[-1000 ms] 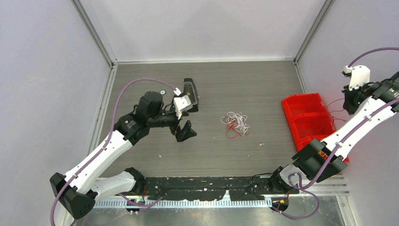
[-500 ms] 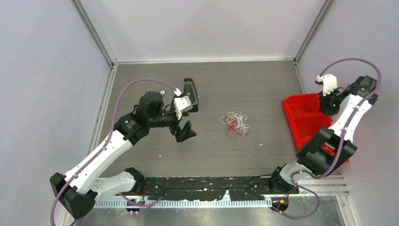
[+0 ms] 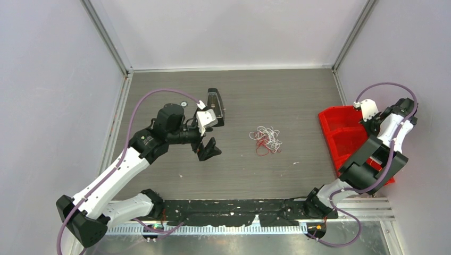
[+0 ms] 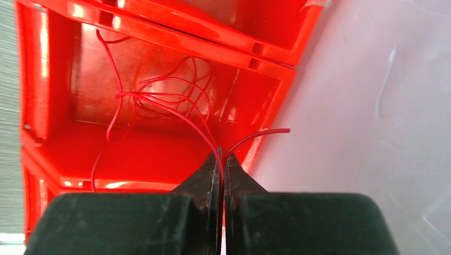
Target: Untangle the cables
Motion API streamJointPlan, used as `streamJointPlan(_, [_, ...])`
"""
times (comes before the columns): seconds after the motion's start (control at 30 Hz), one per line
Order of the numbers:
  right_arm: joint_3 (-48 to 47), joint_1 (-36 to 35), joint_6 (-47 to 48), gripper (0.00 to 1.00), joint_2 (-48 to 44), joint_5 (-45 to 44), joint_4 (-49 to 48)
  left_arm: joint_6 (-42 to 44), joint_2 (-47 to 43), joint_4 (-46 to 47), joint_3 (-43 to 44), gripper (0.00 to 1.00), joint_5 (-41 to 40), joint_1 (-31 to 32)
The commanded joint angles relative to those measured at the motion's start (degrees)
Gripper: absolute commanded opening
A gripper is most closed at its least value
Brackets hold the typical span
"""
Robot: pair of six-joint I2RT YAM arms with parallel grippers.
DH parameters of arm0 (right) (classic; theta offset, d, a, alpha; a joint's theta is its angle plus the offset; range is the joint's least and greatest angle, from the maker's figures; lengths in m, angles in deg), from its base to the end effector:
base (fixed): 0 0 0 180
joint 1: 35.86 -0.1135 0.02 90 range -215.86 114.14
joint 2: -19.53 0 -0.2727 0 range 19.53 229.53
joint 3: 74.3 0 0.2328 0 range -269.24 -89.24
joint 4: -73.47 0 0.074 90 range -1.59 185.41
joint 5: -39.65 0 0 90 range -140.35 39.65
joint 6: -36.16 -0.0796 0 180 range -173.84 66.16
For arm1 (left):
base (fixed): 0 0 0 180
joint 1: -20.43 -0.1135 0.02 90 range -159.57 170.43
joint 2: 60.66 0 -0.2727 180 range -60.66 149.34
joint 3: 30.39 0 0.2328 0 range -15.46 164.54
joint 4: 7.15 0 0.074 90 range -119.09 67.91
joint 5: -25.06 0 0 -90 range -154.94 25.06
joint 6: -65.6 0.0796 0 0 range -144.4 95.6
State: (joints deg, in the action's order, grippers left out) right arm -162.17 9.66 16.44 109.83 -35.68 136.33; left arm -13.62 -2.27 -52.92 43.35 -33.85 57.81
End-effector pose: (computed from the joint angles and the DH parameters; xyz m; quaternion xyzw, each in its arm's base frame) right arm 0.2366 -0.2122 0.2391 -0.2344 0.9405 -0.1135 0.2184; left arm 0.1532 -0.1687 0.3354 0.4627 0.7090 -0.3365 0.4123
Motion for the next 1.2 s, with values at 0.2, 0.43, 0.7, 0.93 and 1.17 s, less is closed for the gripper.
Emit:
streamJointPlan(0.2, [-1.64, -3.40, 0.39, 0.44, 0.44, -6.12, -1.68, 0.90, 0.47, -0.02, 2.20, 1.00, 0.03, -0.15])
streamJointPlan(0.43, [-9.00, -3.21, 0.55, 0.65, -1.73, -3.37, 9.31, 1.08, -0.20, -0.04, 1.61, 0.99, 0.05, -0.20])
streamJointPlan(0.7, [-10.49, -2.78, 2.03, 0.63, -3.22, -2.52, 23.38, 1.14, -0.55, 0.20, 1.30, 1.00, 0.02, -0.13])
streamJointPlan(0.93, [-7.90, -2.47, -1.95, 0.60, -0.06, -2.25, 24.58, 1.14, -0.71, -0.15, 1.28, 1.00, 0.00, -0.19])
streamJointPlan(1.17, [-4.83, -2.45, -2.89, 0.57, 3.32, -4.32, 21.21, 0.92, -0.51, 0.26, 1.04, 1.00, 0.08, -0.14])
